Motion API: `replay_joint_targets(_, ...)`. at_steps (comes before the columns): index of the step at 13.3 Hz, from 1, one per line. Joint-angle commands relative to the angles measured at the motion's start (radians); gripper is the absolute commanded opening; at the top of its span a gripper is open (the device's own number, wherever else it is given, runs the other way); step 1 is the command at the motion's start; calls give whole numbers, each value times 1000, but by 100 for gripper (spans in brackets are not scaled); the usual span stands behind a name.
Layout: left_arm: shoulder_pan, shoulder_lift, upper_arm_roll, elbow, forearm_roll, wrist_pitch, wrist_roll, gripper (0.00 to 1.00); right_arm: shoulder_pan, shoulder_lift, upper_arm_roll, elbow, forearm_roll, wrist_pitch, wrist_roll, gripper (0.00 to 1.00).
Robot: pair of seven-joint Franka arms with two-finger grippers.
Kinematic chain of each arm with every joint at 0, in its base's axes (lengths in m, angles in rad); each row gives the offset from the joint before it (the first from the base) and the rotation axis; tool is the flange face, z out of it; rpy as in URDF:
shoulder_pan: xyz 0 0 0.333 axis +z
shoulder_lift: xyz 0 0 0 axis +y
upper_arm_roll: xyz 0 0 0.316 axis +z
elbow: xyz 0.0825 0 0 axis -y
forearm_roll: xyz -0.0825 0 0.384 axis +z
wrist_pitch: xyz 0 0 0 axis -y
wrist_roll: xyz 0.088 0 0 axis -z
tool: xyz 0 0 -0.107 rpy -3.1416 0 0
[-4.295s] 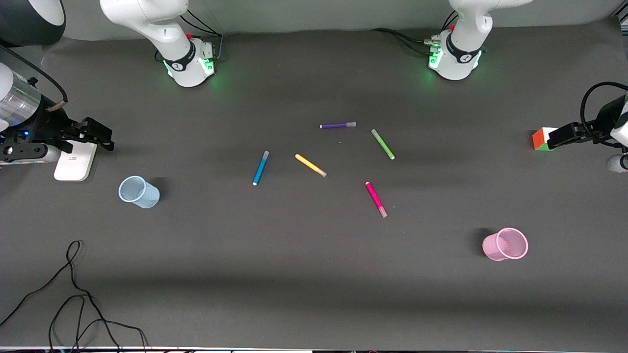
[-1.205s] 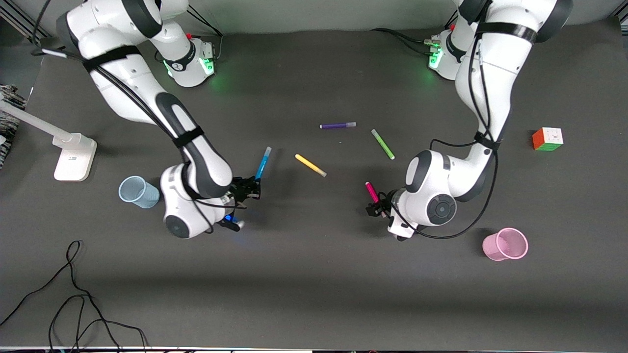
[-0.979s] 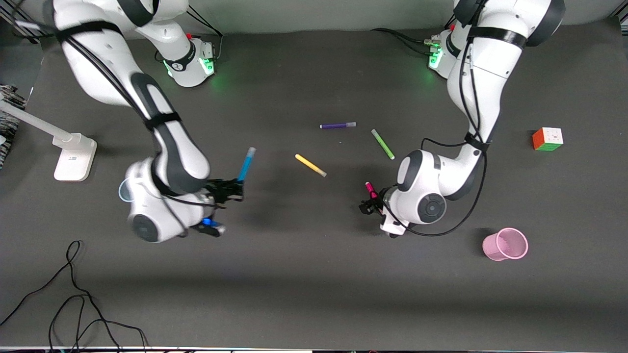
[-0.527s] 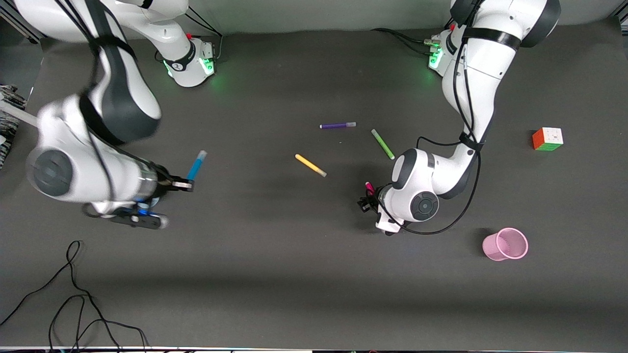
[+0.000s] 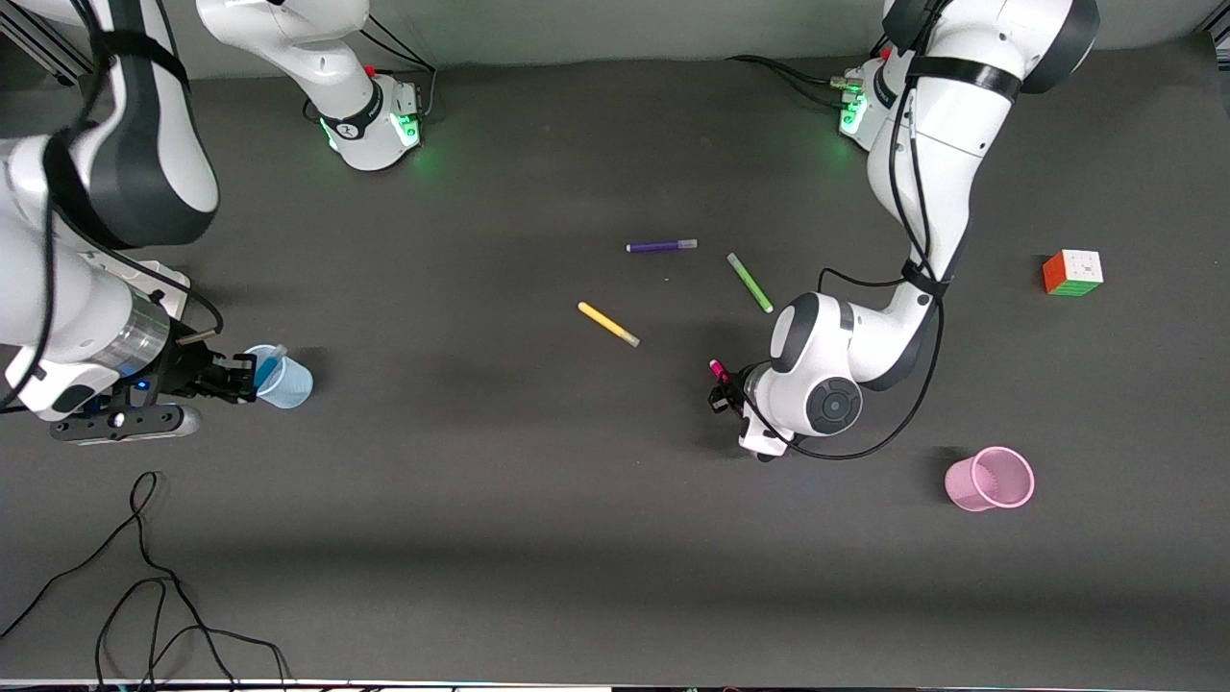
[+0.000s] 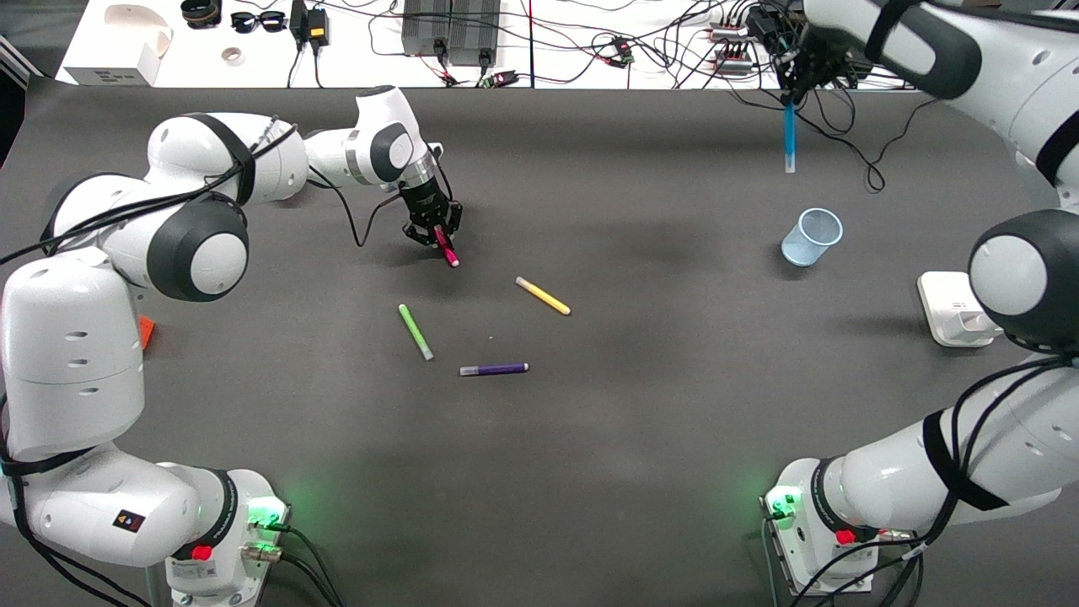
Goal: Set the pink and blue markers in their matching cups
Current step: 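Carry the blue marker to the blue cup while the left gripper grasps pink, then drop the blue marker into the blue cup while the left gripper carries pink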
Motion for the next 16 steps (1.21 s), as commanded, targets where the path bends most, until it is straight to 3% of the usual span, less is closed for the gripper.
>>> replay_joint_targets(1,25,-37,10,23,-7,-101,-2,0,8,-120,-71,-230,-20,188,-146,0)
replay_joint_targets(4,129,-54,8,225,-4,-431,7,0,8,-163,-162,-420,-15,429,-296,0)
replay_joint_targets(8,301,-43,5,504,-18,-821,126,0,5,-153,-170,-545,11,594,-317,0)
replay_joint_targets(11,459,-36,4,538,-24,-903,308,0,8,-147,-176,-574,34,608,-318,0)
replay_joint_targets(14,593,19,-2,540,-131,-887,393,0,8,-148,-176,-634,34,672,-320,0)
replay_joint_targets(15,617,47,-2,543,-151,-880,396,0,8,-145,-176,-635,34,674,-320,17)
replay_joint_targets(16,643,73,-4,546,-171,-870,406,0,8,-145,-176,-634,34,674,-318,75)
